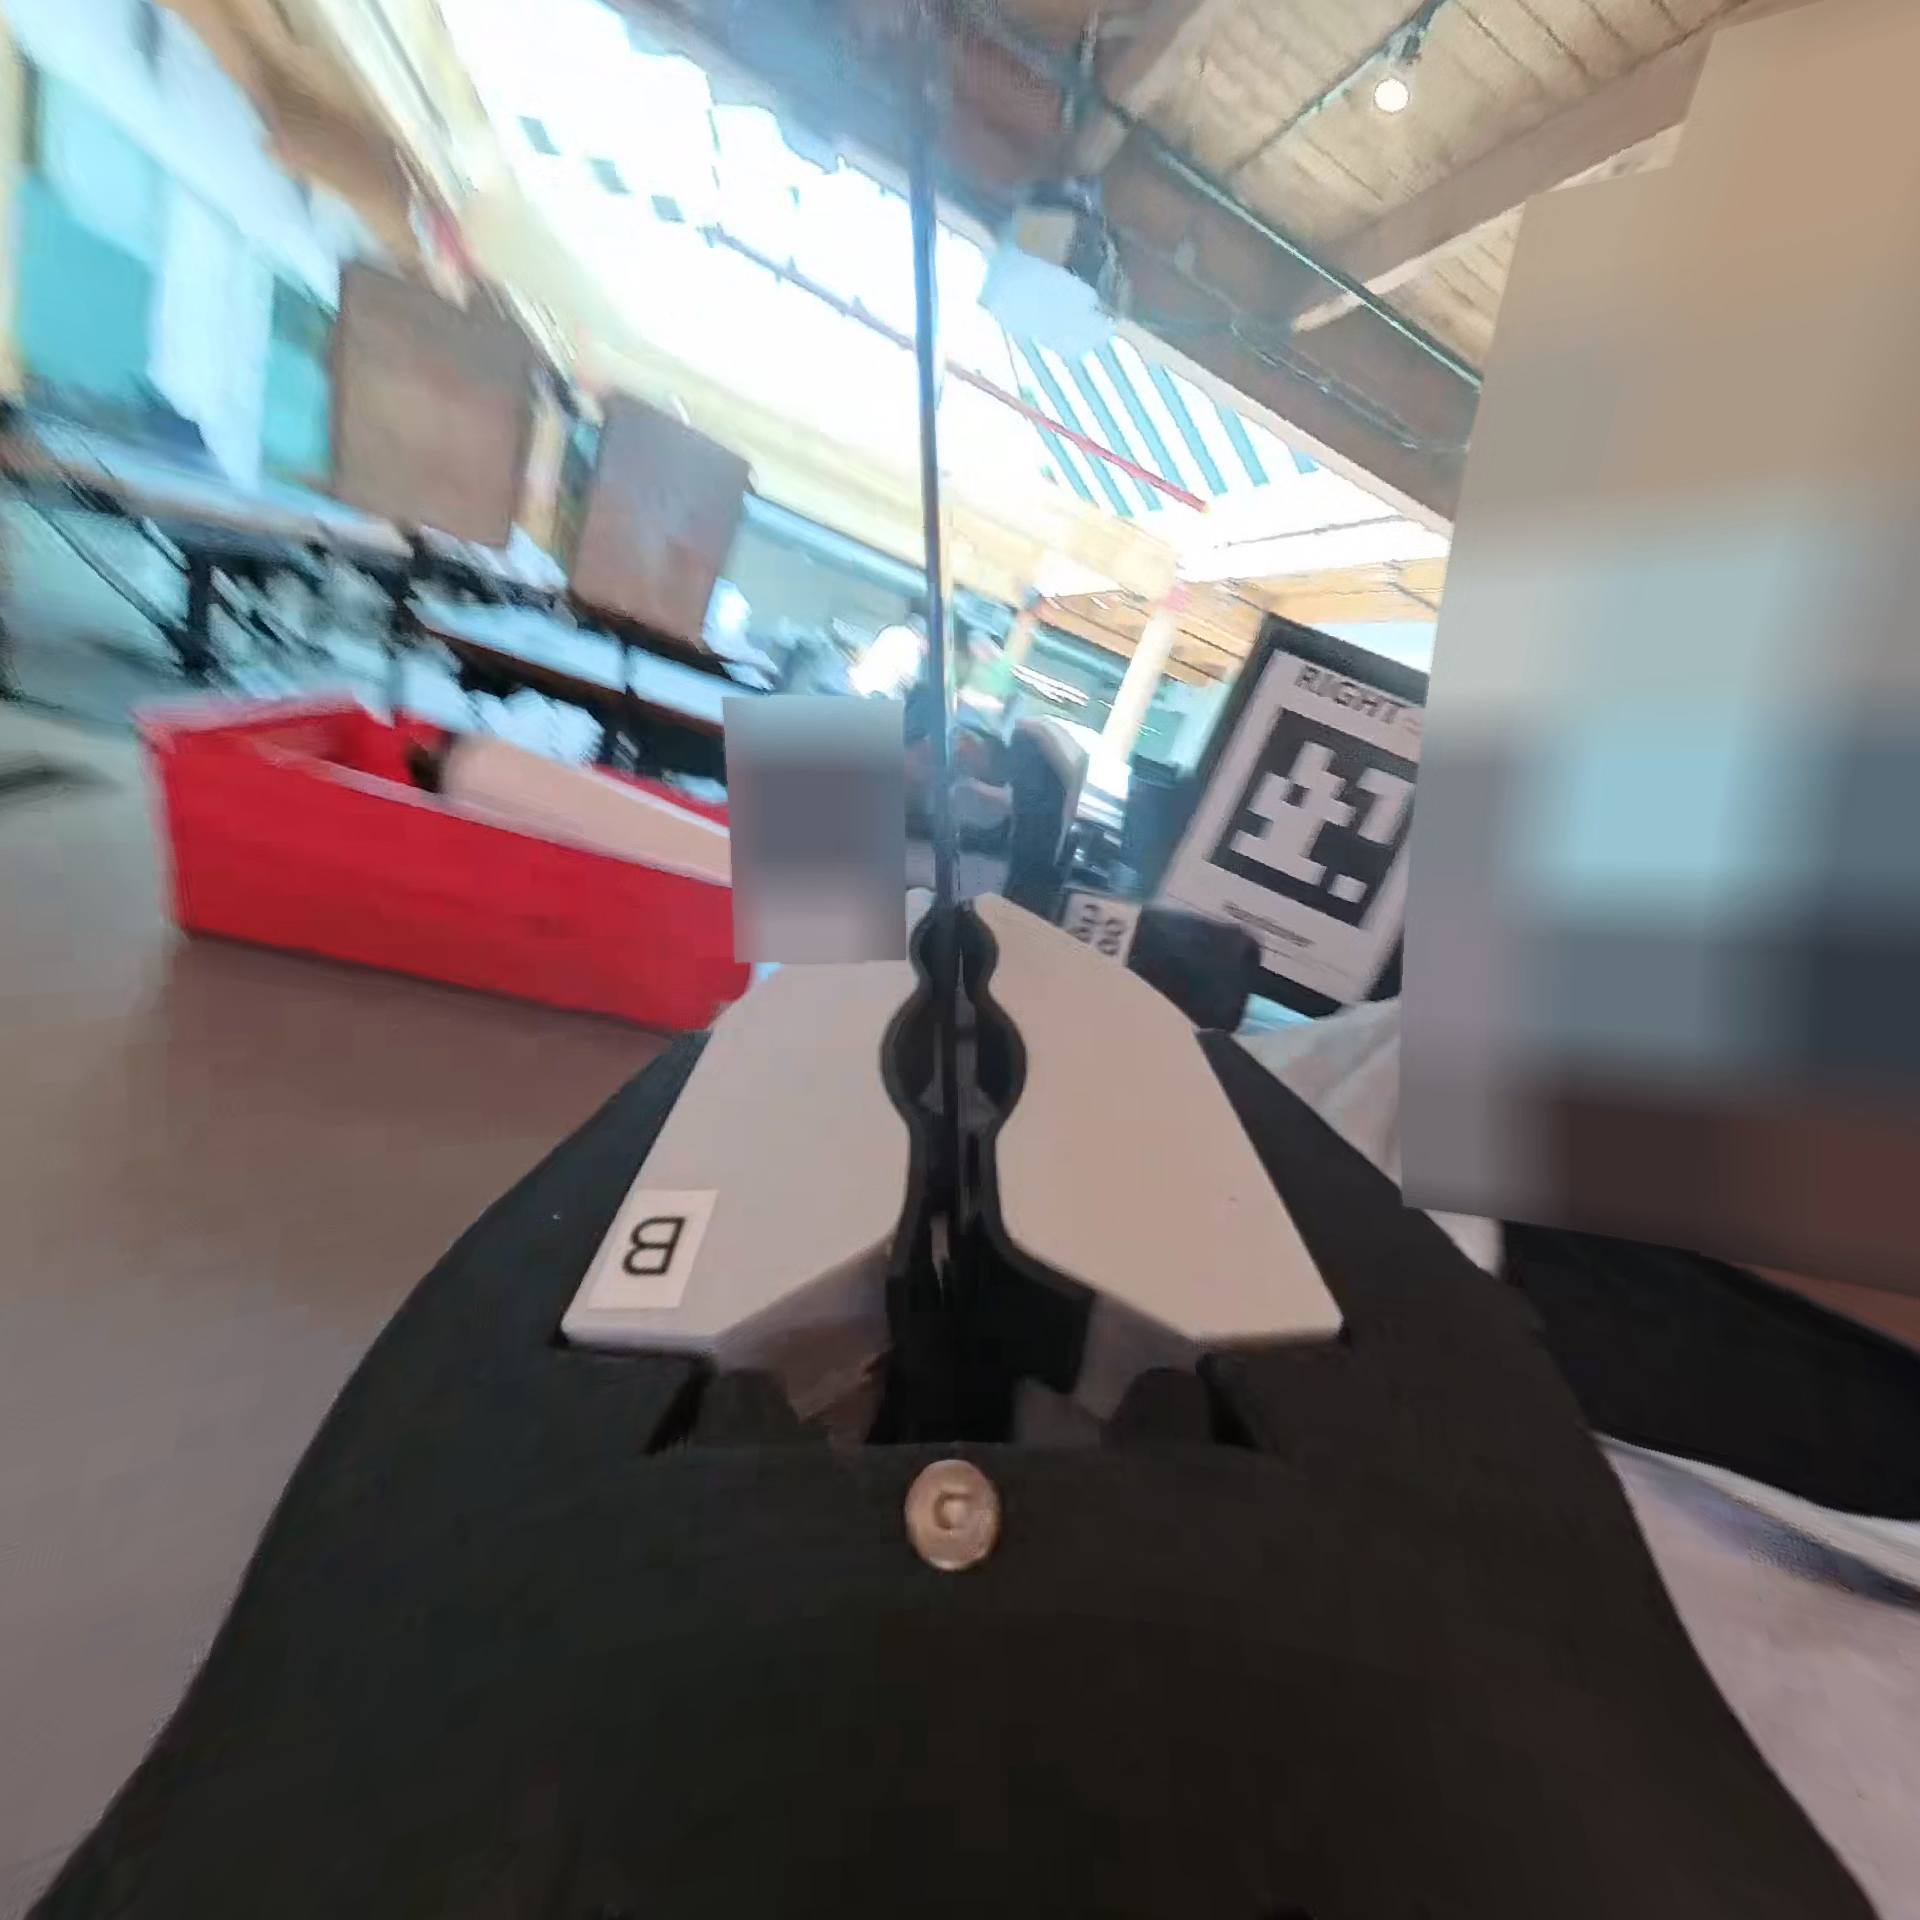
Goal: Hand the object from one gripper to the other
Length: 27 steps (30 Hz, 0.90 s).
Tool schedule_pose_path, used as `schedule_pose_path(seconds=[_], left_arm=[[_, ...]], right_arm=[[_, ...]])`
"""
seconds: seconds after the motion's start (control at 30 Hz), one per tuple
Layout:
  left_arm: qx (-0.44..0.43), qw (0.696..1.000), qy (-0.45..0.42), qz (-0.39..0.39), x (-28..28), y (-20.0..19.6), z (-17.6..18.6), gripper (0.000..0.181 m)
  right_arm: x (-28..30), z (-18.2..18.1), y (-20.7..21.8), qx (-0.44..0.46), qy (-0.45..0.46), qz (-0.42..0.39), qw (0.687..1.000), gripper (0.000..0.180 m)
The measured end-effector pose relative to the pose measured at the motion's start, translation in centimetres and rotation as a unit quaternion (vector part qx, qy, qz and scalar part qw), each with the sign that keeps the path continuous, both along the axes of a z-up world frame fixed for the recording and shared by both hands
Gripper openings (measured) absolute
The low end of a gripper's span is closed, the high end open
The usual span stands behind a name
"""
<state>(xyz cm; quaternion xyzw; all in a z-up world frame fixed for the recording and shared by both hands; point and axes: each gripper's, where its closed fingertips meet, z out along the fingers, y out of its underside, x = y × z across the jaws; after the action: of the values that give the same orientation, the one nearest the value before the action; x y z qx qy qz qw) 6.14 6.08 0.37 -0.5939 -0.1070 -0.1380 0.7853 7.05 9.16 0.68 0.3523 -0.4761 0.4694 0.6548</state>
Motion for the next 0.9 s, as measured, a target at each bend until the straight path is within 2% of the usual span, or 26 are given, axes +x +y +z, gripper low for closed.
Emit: schedule_pose_path(seconds=[0.07,0.1,0.13,0.2,0.23,0.27,0.3,0.37,0.43,0.47,0.57,0.67,0.73,0.8,0.9], left_arm=[[0.028,0.994,0.079,0.066,-0.3,-1.2,1.5,0.000],[0.033,0.989,0.114,0.090,-0.2,-1.5,2.0,0.001],[0.036,0.984,0.142,0.105,-0.1,-1.7,2.3,0.000],[0.046,0.977,0.170,0.117,0.3,-1.7,2.6,0.001],[0.045,0.977,0.173,0.119,0.3,-1.6,2.6,0.001],[0.037,0.977,0.173,0.119,0.2,-1.3,2.3,0.001],[0.022,0.977,0.176,0.119,0.1,-1.0,1.9,0.001],[-0.003,0.976,0.184,0.118,0.0,-0.2,1.1,0.001],[-0.024,0.975,0.190,0.111,0.2,0.6,0.4,0.001],[-0.037,0.974,0.194,0.111,0.2,0.9,0.0,0.001],[-0.072,0.970,0.208,0.106,0.4,1.7,-1.0,0.001],[-0.072,0.976,0.183,0.090,0.5,2.0,-1.1,0.005],[-0.071,0.983,0.147,0.084,0.1,1.7,-1.2,0.021],[-0.056,0.993,0.080,0.062,-0.3,1.0,-1.0,0.044],[-0.012,1.000,-0.024,0.012,-0.7,-0.3,-0.3,0.048]], right_arm=[[-1.2,1.7,1.2,-0.065,-0.177,0.063,0.980,0.046],[-1.9,2.0,1.4,-0.085,-0.291,0.108,0.947,0.051],[-2.4,2.2,1.4,-0.100,-0.414,0.159,0.891,0.054],[-2.6,2.4,0.8,-0.109,-0.612,0.257,0.740,0.064],[-2.2,2.6,0.5,-0.101,-0.668,0.300,0.673,0.066],[-1.8,2.8,0.3,-0.096,-0.700,0.332,0.625,0.066],[-1.7,2.8,0.0,-0.097,-0.720,0.345,0.595,0.065],[-1.6,2.4,-0.8,-0.097,-0.736,0.342,0.576,0.063],[-1.4,1.8,-1.5,-0.086,-0.738,0.329,0.583,0.058],[-1.2,1.5,-1.8,-0.081,-0.736,0.323,0.589,0.049],[-0.9,1.0,-2.2,-0.074,-0.715,0.313,0.621,0.004],[-0.4,0.9,-2.0,-0.060,-0.658,0.302,0.687,0.002],[0.3,1.0,-1.7,-0.048,-0.598,0.294,0.744,0.002],[1.2,1.1,-1.4,-0.034,-0.489,0.274,0.828,0.002],[2.5,0.7,-0.9,-0.004,-0.227,0.187,0.956,0.002]])
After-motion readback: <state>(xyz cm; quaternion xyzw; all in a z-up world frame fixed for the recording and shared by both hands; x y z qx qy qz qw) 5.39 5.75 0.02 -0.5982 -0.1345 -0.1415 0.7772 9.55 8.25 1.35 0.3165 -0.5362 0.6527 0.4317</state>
